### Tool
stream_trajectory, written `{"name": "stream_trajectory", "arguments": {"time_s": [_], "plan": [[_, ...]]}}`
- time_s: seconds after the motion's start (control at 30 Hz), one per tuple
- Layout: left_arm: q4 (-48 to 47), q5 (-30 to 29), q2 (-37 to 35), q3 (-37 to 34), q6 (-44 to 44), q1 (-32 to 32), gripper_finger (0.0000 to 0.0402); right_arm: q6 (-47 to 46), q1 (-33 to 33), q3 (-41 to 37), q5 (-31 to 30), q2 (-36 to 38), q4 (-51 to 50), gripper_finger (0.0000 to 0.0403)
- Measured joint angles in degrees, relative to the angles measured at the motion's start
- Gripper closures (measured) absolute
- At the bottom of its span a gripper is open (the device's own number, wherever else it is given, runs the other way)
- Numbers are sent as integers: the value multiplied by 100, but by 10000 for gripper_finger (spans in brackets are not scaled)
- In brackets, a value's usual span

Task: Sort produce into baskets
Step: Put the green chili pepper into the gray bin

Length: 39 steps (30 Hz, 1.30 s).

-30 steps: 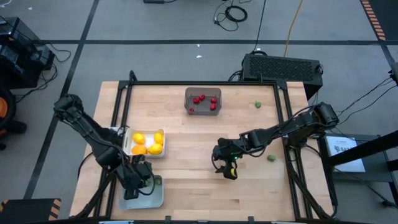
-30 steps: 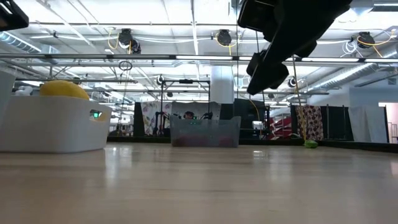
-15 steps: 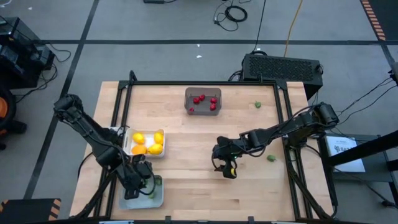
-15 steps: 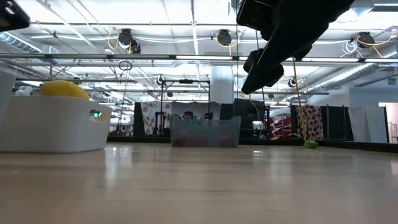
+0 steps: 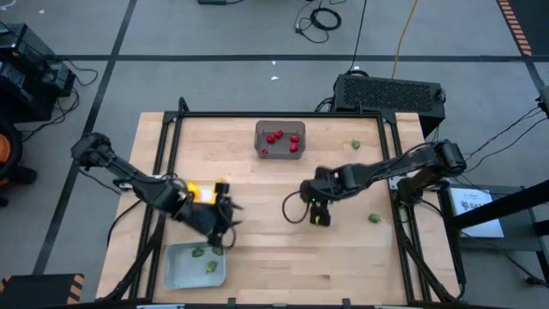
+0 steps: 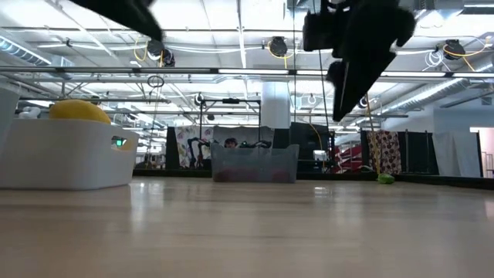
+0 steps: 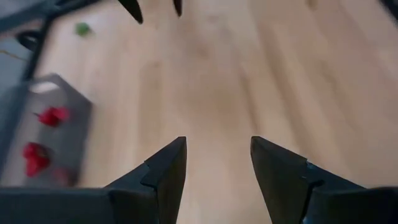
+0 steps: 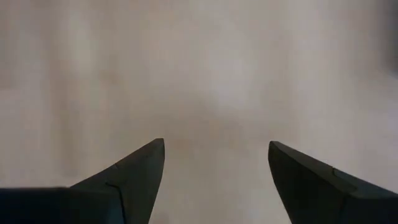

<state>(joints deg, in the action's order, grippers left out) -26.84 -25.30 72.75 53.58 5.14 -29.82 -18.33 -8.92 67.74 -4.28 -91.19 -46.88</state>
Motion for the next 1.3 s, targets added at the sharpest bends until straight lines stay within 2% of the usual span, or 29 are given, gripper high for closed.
{"name": "stream_trajectory", "arguments": {"time_s": [0.07,0.13,0.27,0.4,0.53,0.73,0.93,1.1,1.3], "plan": [[380,6,0,-154,-340,301,214,-187,147,229,-683,1,-744,126],[892,111,0,-361,-650,550,214,-418,403,379,-1044,1,-1359,126],[2217,564,0,-917,-1039,958,214,-947,1216,358,-1173,1,-1944,126],[3159,1196,0,-1294,-1171,1211,214,-1009,2201,107,-1352,1,-1956,126],[3181,1484,0,-1322,-1149,1286,214,-872,3262,-258,-1359,1,-1878,126],[3192,1503,0,-1322,-1160,1294,214,-524,4510,-854,-1354,-1,-856,126],[3192,1516,0,-1320,-1163,1379,214,-301,5119,-1240,-1317,-1,-374,126],[3194,1528,0,-1320,-1163,1374,214,-109,5504,-1677,-862,-1,304,126],[3194,1526,0,-1320,-1158,1375,214,-45,5823,-1989,-828,-1,918,126]]}}
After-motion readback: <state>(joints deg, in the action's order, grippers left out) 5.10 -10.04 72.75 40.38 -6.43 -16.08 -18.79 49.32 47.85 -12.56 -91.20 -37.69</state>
